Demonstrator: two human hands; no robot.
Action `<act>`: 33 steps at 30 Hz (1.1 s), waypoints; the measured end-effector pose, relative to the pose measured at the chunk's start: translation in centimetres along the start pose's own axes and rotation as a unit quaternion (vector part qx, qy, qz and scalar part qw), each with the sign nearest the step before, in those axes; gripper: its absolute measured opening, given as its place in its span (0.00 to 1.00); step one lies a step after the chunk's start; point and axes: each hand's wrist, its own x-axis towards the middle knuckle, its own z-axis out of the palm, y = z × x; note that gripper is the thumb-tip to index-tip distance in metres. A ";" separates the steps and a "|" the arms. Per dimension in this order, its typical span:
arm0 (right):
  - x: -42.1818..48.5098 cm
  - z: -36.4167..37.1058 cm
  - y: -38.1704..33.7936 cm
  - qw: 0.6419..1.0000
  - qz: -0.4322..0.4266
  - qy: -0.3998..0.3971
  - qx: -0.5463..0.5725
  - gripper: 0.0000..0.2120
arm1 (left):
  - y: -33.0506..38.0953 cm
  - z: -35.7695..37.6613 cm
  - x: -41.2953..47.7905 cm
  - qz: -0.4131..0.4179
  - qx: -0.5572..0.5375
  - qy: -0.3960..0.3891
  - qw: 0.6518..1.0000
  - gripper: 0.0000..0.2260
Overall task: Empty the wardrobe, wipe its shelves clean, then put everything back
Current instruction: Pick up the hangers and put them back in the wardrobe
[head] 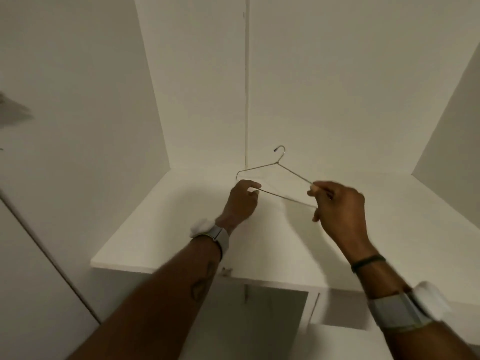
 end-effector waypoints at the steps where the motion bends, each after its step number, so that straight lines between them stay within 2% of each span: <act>1: 1.2 0.4 -2.2 1.000 -0.020 0.012 -0.006 0.07 | 0.6 -1.8 1.4 0.020 0.008 0.003 1.000 0.08; 4: 4.8 1.5 -8.9 0.992 -0.105 0.066 -0.032 0.08 | 3.3 -8.7 5.9 0.075 0.060 -0.003 0.995 0.10; 8: 9.6 2.3 -17.9 0.961 -0.232 0.126 -0.078 0.10 | 8.4 -18.5 12.1 0.096 0.242 -0.009 0.965 0.09; 11: 13.5 2.6 -28.0 0.925 -0.321 0.189 -0.076 0.11 | 16.0 -28.0 15.8 0.118 0.337 0.044 0.933 0.13; 14: 15.9 2.3 -35.5 0.892 -0.380 0.233 -0.079 0.12 | 21.7 -33.9 17.0 0.152 0.403 0.104 0.897 0.14; 20: 20.3 0.6 -46.5 0.856 -0.420 0.287 -0.093 0.15 | 30.2 -41.1 17.1 0.218 0.457 0.226 0.832 0.15; 25: 21.9 -1.0 -53.1 0.822 -0.442 0.343 -0.110 0.15 | 33.4 -43.7 16.3 0.244 0.496 0.257 0.793 0.14; 28: 22.8 -1.6 -56.5 0.816 -0.436 0.360 -0.119 0.13 | 34.8 -45.0 16.0 0.253 0.498 0.259 0.788 0.13; 33: 23.5 -0.9 -60.3 0.802 -0.439 0.376 -0.151 0.12 | 35.8 -46.1 15.8 0.251 0.484 0.246 0.801 0.13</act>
